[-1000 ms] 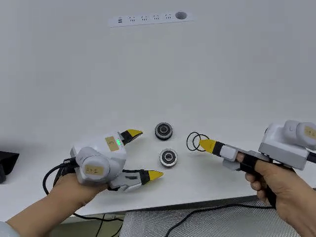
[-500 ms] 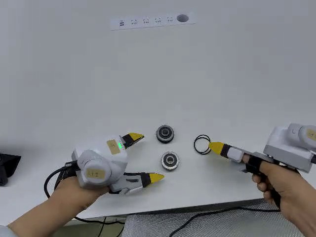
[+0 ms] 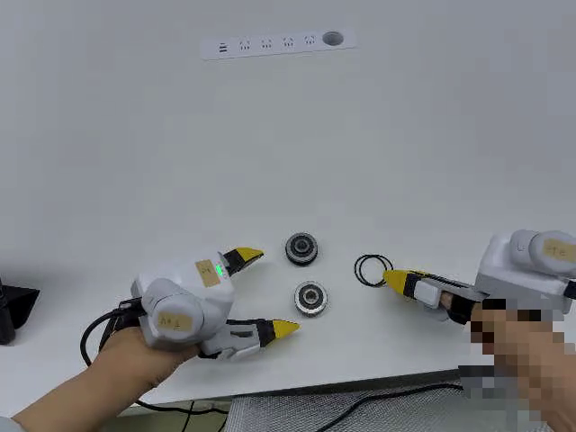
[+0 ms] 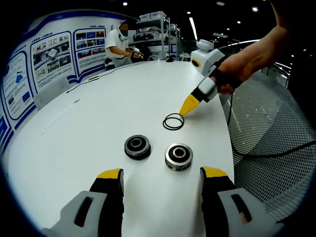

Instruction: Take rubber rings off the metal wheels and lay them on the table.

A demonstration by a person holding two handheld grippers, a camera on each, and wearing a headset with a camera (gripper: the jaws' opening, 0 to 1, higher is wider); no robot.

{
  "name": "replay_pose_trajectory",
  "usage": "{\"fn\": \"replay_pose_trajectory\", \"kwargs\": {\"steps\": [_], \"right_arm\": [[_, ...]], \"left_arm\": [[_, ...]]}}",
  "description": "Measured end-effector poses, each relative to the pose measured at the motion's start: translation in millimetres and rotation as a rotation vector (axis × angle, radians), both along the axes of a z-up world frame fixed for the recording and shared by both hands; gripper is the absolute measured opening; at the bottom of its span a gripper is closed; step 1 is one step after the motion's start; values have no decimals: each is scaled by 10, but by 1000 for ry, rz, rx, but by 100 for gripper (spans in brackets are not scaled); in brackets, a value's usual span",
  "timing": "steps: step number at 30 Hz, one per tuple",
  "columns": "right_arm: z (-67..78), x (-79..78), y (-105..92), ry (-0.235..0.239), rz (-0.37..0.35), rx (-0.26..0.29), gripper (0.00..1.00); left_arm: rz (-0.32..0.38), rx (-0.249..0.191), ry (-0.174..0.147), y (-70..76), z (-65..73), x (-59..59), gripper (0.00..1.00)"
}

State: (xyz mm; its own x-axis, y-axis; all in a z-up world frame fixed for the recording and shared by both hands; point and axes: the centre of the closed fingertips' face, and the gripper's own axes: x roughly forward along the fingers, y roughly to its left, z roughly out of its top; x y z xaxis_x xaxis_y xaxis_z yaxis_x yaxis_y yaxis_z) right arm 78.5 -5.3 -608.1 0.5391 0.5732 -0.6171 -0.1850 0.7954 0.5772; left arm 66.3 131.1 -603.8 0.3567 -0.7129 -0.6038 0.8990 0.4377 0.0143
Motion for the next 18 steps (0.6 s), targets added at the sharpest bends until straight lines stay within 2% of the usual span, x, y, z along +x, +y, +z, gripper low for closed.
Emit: {"fn": "replay_pose_trajectory", "kwargs": {"steps": [3, 8, 11, 14, 18], "right_arm": [[-12, -19, 10, -24, 52, -42, 14], [-18, -70, 77, -76, 184, -142, 17], [-62, -62, 56, -116, 265, -244, 20], [-47, -38, 59, -172, 342, -343, 22], [2, 1, 95, -178, 326, -317, 22]], "left_arm": [[-1, 4, 0, 0, 0, 0, 64], [-2, 2, -1, 0, 4, -1, 63], [-2, 6, -2, 9, -4, -1, 63], [0, 5, -2, 11, -4, -3, 63], [1, 4, -3, 7, -5, 1, 62]]}}
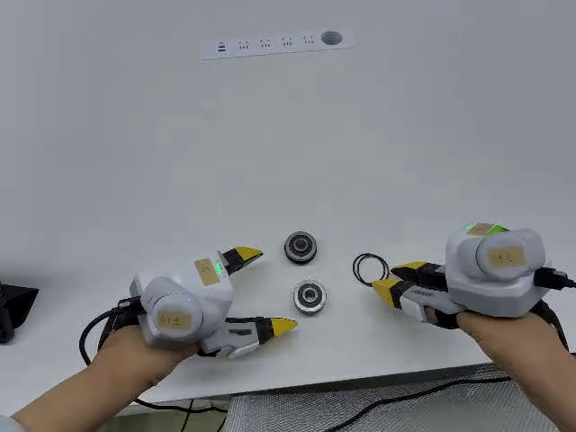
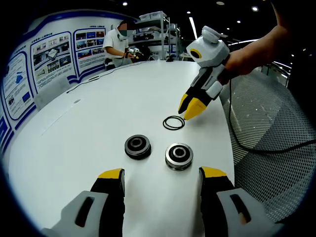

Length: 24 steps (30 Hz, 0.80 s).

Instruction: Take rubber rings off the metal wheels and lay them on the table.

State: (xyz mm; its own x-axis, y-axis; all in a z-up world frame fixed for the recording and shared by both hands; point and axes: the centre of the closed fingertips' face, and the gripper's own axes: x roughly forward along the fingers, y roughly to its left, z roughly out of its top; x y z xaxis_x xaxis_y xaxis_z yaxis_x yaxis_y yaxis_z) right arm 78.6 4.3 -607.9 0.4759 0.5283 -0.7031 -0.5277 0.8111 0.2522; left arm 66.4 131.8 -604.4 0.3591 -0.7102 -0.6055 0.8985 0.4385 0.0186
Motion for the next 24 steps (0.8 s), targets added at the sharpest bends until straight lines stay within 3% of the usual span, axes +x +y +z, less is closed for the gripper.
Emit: {"fn": "replay_pose_trajectory", "kwargs": {"steps": [4, 12, 24], "right_arm": [[75, 50, 71, 19, -57, 98, 22], [142, 76, 198, 44, -96, 188, 21], [202, 121, 385, 54, -92, 248, 5]], "left_arm": [[6, -4, -3, -5, 14, 23, 62], [43, -32, -13, -14, 99, 136, 56], [46, -48, -39, -116, 200, 261, 41]]}}
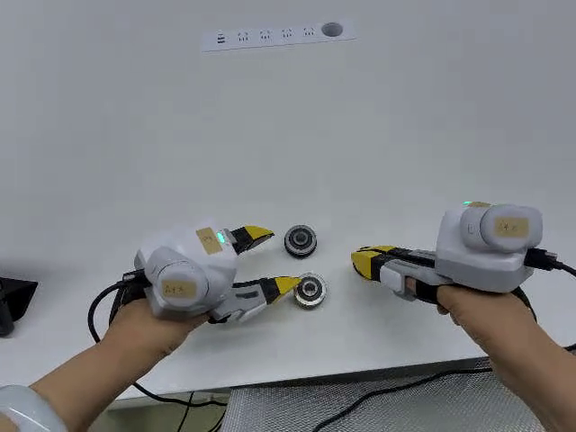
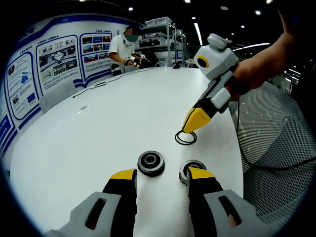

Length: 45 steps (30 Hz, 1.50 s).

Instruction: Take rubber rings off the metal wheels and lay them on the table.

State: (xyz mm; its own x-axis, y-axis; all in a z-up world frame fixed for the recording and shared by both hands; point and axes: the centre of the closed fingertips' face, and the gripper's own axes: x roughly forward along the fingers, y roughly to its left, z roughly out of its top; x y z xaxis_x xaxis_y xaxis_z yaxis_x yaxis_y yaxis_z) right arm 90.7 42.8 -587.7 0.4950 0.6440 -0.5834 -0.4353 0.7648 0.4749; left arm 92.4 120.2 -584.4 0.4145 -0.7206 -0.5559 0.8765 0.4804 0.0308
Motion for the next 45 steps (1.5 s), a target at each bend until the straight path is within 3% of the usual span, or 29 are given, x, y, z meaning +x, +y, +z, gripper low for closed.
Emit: {"fn": "replay_pose_trajectory", "kwargs": {"steps": [10, 16, 25, 39, 45], "right_arm": [[-11, -13, 58, 8, 15, 4, 5], [-13, -12, 76, 11, 17, 6, 5], [-20, 5, 74, 13, 15, 8, 5], [-13, 16, 116, 19, 13, 24, 5], [9, 66, 178, 41, -11, 82, 5]], "left_arm": [[0, 2, -7, -82, 17, 116, 32], [-2, 27, -11, -124, -14, 197, 23], [-13, 57, -7, -171, -71, 274, 20], [-25, 86, 15, -198, -168, 282, 16], [-26, 88, 20, -196, -170, 291, 14]]}}
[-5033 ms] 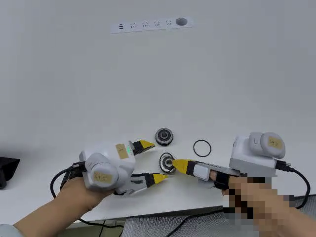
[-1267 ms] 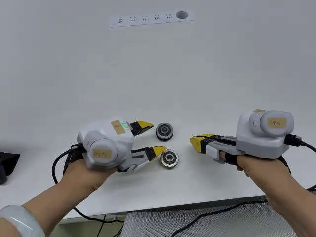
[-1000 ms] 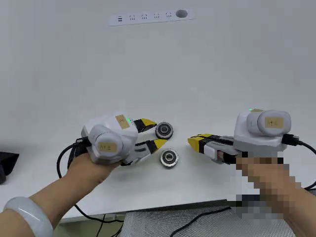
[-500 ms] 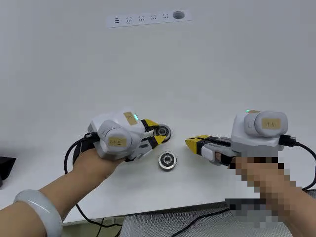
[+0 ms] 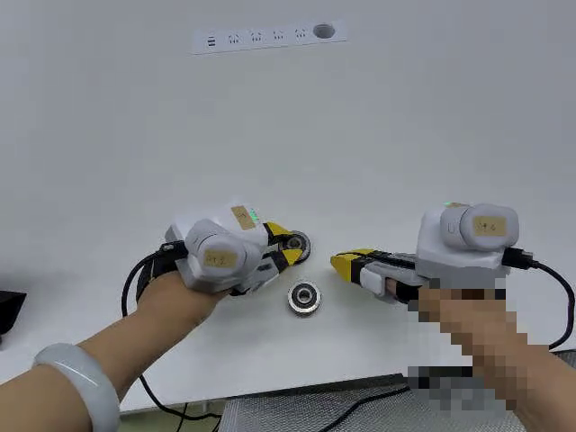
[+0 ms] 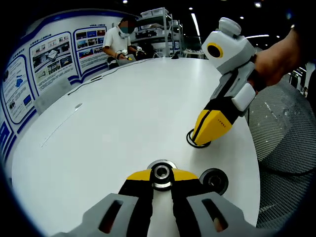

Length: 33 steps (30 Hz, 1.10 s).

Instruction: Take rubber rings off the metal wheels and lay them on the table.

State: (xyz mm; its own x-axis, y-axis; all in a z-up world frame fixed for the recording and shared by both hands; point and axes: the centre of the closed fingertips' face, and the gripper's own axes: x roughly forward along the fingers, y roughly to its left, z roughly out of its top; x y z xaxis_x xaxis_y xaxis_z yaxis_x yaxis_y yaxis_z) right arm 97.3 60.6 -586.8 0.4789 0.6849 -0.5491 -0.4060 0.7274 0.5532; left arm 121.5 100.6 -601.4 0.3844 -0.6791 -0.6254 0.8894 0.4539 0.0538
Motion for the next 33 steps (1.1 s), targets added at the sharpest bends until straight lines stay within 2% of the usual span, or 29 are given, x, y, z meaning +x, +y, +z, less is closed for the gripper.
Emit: {"fn": "replay_pose_trajectory", "kwargs": {"steps": [14, 18, 24, 33], "right_arm": [[-58, 142, 107, 75, -64, 98, 8], [-104, 175, 143, 113, -81, 126, 11], [-153, 219, 195, 137, -90, 147, 13], [-229, 260, 240, 151, -79, 140, 14]], "left_arm": [[3, -7, 6, 5, -3, 0, 14], [4, -9, 5, 3, -4, 1, 14], [4, -11, 4, 0, -7, 2, 14], [7, -14, 5, 2, -10, 4, 14]]}}
